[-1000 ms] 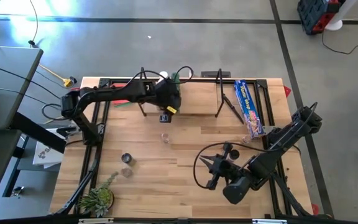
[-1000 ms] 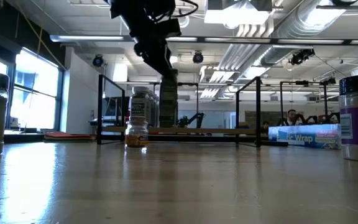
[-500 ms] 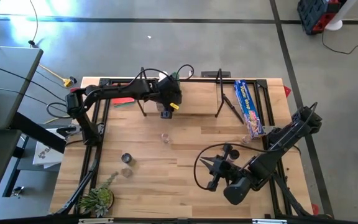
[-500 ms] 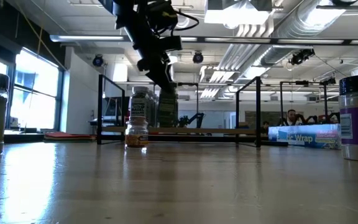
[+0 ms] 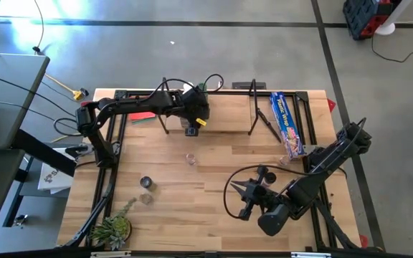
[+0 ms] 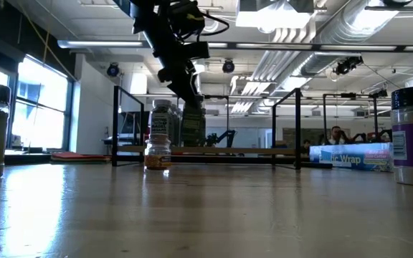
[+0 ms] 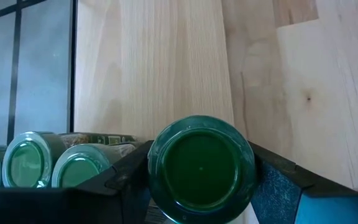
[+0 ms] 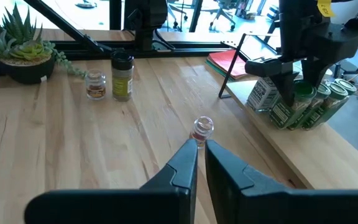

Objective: Shelf spices
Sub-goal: Put the green seasoning bottle on the shelf

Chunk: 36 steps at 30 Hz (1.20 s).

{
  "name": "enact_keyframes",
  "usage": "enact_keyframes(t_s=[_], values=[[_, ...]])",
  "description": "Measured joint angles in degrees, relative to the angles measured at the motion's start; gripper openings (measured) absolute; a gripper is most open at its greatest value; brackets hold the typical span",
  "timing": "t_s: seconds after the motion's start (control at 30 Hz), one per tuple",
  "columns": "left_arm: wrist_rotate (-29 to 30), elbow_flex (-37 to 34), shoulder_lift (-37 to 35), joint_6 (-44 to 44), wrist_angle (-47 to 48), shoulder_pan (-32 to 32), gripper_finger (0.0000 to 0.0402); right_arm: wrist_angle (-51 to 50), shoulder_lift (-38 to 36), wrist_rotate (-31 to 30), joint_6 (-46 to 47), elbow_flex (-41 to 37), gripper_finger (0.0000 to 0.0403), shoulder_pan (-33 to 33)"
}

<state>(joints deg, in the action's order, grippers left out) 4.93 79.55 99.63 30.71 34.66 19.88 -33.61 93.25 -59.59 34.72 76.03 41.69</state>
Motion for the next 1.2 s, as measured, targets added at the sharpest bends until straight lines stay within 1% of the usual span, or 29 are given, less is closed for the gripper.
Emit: enact_keyframes(t_s=[0.57, 0.77, 0.9, 1.03, 1.2], values=[[0.2, 0.0, 0.0, 0.0, 0.2, 0.0, 0.0216, 0.4, 0.0, 0.0, 0.0, 0.0, 0.0025, 0.0], [0.3, 0.0, 0.0, -0.1, 0.1, 0.0, 0.0245, 0.4, 0.0, 0.0, -0.1, 0.0, 0.0025, 0.0], [1.7, 0.0, 0.0, -0.4, 0.1, 0.0, 0.0265, 0.4, 0.0, 0.0, -0.1, 0.0, 0.0025, 0.0], [3.2, 0.0, 0.0, -0.5, 0.2, -0.1, 0.0271, 0.4, 0.0, 0.0, -0.2, 0.0, 0.0025, 0.0], [3.6, 0.1, -0.4, -2.0, 0.3, -0.4, 0.0271, 0.4, 0.0, 0.0, -0.2, 0.0, 0.0025, 0.0]])
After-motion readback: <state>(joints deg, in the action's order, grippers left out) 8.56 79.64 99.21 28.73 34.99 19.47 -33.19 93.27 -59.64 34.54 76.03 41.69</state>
